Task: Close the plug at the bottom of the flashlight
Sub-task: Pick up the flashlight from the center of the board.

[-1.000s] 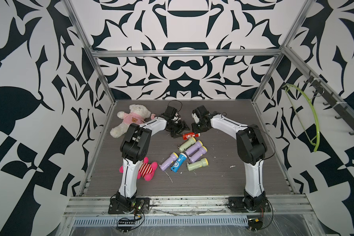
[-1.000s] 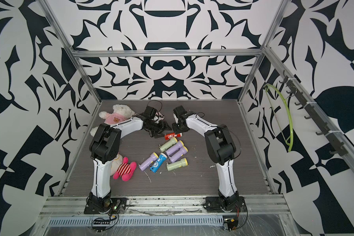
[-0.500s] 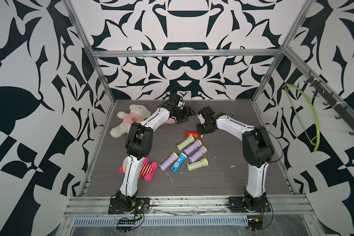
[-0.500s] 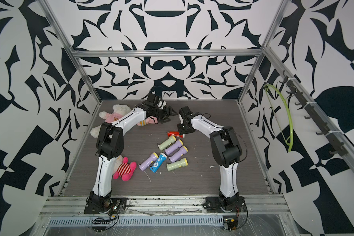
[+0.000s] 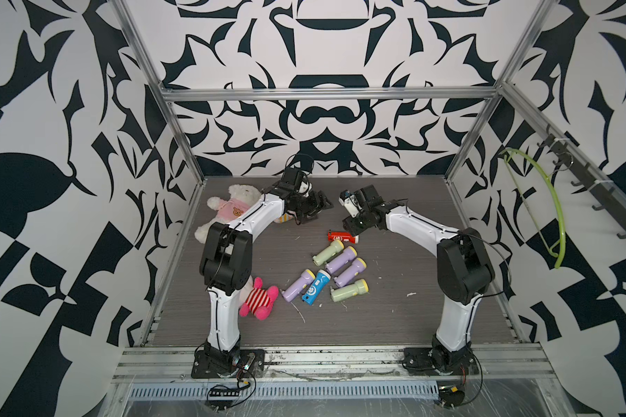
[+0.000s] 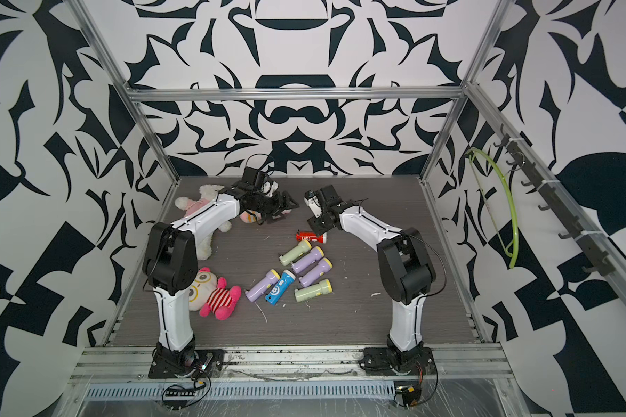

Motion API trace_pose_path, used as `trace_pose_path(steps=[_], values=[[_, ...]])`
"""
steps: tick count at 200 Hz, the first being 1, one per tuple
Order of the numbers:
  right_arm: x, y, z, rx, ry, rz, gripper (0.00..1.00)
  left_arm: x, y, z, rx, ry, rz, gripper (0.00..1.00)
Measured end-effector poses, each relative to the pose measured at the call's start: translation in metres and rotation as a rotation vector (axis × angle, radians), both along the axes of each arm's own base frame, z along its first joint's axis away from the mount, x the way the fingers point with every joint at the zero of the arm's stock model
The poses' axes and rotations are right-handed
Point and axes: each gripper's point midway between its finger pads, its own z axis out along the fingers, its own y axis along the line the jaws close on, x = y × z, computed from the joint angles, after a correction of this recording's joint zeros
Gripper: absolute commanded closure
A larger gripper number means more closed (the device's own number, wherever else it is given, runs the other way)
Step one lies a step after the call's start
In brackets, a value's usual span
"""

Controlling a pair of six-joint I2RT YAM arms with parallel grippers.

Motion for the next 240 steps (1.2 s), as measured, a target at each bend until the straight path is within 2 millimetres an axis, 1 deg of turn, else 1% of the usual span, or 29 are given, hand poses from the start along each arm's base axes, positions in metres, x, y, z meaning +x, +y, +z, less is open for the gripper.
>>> trace_pose_path(steps=[30,46,63,76,105,129,184,209,240], values=[[-0.011,0.014,-0.007,-0.027,0.0,0.094,0.41,-0.012,0.021,-0.011,0.009,0.043,0.019,0.16],[-0.016,0.017,-0.01,-0.039,0.002,0.118,0.41,-0.013,0.031,-0.014,0.003,0.062,0.034,0.16],[-0.02,0.018,-0.015,-0.049,0.009,0.129,0.41,-0.011,0.047,-0.016,0.0,0.074,0.065,0.16],[-0.02,0.019,-0.019,-0.06,0.009,0.131,0.42,-0.01,0.059,-0.014,-0.001,0.075,0.088,0.16],[-0.016,0.019,-0.029,-0.08,0.001,0.122,0.42,-0.007,0.078,0.0,-0.011,0.047,0.129,0.16],[-0.012,0.019,-0.038,-0.09,0.001,0.117,0.43,-0.007,0.08,0.008,-0.016,0.026,0.129,0.16],[-0.01,0.019,-0.064,-0.114,0.032,0.115,0.44,-0.008,0.08,0.008,-0.014,0.025,0.126,0.16],[-0.008,0.017,-0.07,-0.127,0.029,0.106,0.47,-0.007,0.082,0.008,-0.014,0.026,0.129,0.16],[-0.001,0.018,-0.07,-0.127,0.004,0.089,0.46,-0.007,0.083,0.008,-0.014,0.029,0.133,0.16]])
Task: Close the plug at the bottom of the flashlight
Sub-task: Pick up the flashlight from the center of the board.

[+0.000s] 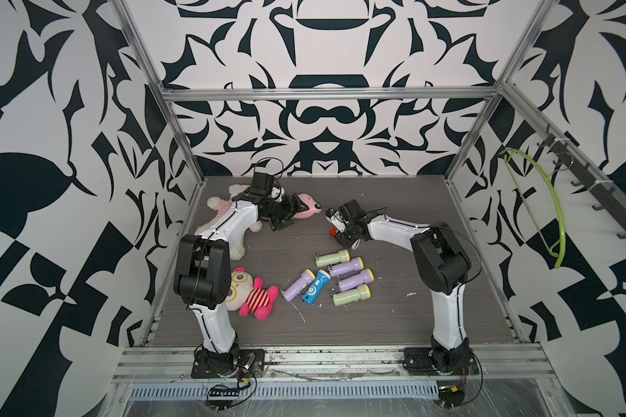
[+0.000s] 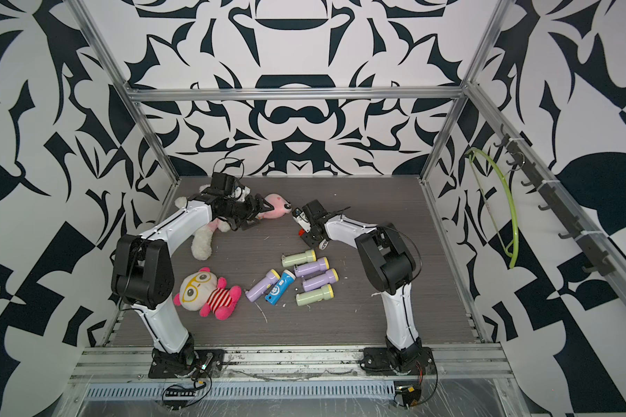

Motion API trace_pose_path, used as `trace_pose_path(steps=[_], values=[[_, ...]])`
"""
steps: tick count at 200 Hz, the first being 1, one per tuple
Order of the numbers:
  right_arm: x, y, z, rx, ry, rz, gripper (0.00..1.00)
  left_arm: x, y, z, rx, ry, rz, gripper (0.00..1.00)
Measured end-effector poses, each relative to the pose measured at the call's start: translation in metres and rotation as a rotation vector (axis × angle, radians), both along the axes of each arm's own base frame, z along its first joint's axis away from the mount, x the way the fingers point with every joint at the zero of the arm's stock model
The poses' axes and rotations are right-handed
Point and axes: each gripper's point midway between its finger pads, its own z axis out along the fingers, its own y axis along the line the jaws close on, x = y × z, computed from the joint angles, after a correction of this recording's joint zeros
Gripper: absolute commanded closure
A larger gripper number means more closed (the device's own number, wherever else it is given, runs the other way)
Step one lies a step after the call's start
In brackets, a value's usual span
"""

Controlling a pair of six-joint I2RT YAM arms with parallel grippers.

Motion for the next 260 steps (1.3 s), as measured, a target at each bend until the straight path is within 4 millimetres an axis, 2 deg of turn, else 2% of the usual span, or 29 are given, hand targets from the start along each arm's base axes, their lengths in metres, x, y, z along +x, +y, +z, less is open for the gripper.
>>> trace_pose_path(steps=[62,113,116,127,138,150,156,190,205,211,218,242,260], values=[[0.014,0.001,0.002,-0.006,-0.043,-0.023,0.45,0.0,0.0,0.0,0.0,0.002,0.0,0.16],[0.016,-0.001,0.003,-0.016,-0.052,-0.031,0.5,0.0,0.0,0.0,0.002,-0.001,-0.002,0.16],[0.016,-0.001,0.003,-0.015,-0.052,-0.033,0.51,0.0,0.0,0.0,0.002,-0.001,-0.002,0.12],[0.016,-0.001,0.003,-0.016,-0.052,-0.035,0.52,0.0,0.0,0.0,0.003,-0.003,-0.005,0.11],[0.016,-0.001,0.003,-0.014,-0.051,-0.039,0.56,0.0,0.0,0.0,0.003,-0.002,-0.004,0.11],[0.016,-0.001,0.003,-0.01,-0.051,-0.045,0.7,-0.001,0.001,-0.001,0.004,0.0,-0.004,0.11],[0.016,-0.001,0.003,-0.007,-0.05,-0.05,0.73,-0.002,0.001,-0.003,0.004,0.002,-0.004,0.11],[0.018,0.001,0.005,0.003,-0.051,-0.06,0.8,-0.009,0.003,-0.015,0.014,0.037,-0.003,0.1],[0.017,0.001,0.005,0.011,-0.047,-0.07,0.86,-0.011,0.004,-0.018,0.015,0.042,-0.003,0.09],[0.017,0.002,0.006,0.016,-0.043,-0.071,0.9,-0.012,0.004,-0.018,0.016,0.043,-0.003,0.09],[0.017,0.003,0.006,0.026,-0.038,-0.071,1.0,-0.013,0.005,-0.019,0.017,0.045,-0.003,0.09],[0.017,0.006,0.01,0.053,-0.03,-0.08,1.0,-0.016,0.005,-0.02,0.016,0.049,-0.004,0.13],[0.016,0.009,0.023,0.079,-0.036,-0.082,1.0,-0.017,0.004,-0.019,0.004,0.04,-0.013,0.13]])
